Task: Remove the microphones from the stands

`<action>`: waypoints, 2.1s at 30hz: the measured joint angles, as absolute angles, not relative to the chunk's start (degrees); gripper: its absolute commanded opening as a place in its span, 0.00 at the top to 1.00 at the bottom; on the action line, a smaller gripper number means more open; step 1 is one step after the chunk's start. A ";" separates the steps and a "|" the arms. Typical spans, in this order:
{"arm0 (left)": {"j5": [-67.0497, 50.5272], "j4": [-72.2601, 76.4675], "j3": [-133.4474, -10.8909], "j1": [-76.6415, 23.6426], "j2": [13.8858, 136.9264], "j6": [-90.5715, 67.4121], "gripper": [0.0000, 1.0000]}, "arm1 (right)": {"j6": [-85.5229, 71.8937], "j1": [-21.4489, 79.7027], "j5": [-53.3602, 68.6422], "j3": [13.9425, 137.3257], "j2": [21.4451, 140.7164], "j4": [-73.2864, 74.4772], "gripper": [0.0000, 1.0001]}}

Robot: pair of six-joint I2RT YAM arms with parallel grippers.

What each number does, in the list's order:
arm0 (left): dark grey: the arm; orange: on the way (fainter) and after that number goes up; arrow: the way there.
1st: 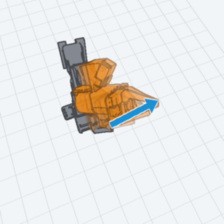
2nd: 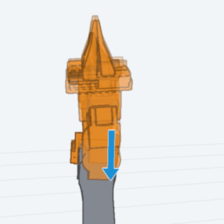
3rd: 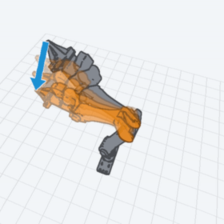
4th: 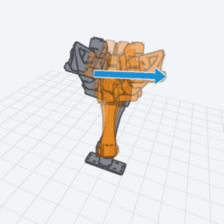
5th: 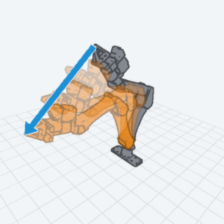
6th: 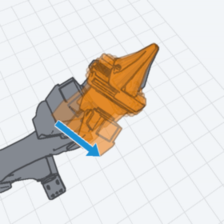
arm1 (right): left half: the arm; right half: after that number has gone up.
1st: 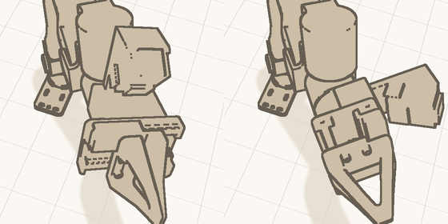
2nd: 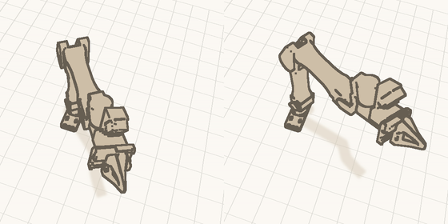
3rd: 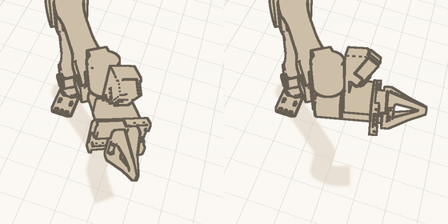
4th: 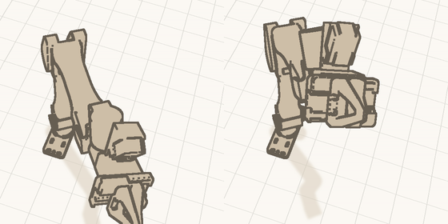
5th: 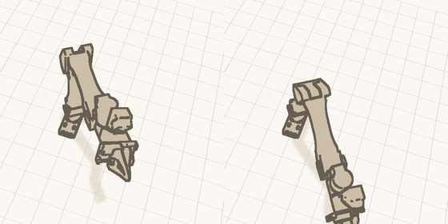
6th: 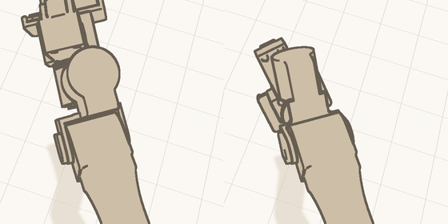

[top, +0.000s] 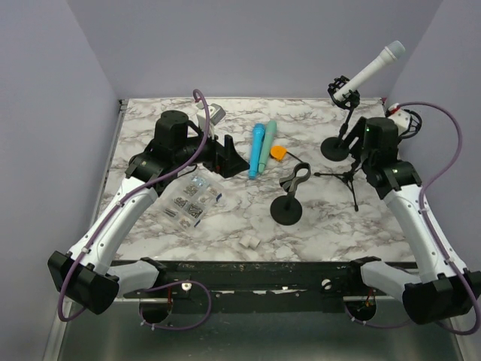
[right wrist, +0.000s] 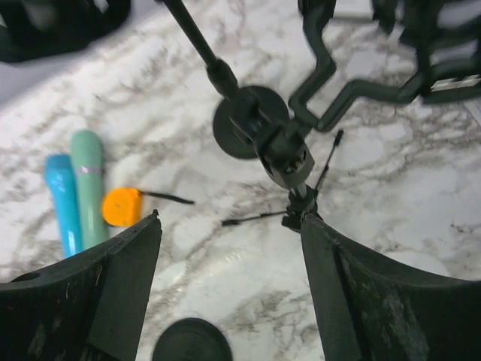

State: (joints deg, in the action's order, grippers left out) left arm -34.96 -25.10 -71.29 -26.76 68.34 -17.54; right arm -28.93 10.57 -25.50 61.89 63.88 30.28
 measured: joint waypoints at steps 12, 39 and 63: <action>-34.89 -25.47 -71.29 -26.76 68.34 -17.32 0.02 | -25.06 10.55 -31.92 77.49 64.88 31.75 0.62; -34.46 -25.85 -71.29 -27.14 68.34 -17.10 0.02 | -27.33 10.04 -29.45 60.84 68.84 30.59 0.55; -33.58 -25.91 -71.29 -27.51 68.31 -16.23 0.01 | -36.38 -5.98 0.54 98.17 91.53 22.28 0.38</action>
State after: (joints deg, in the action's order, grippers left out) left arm -33.58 -25.91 -71.29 -27.51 68.31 -16.23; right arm -36.38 -5.98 0.54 98.17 91.53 22.28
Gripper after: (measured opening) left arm 0.980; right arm 0.758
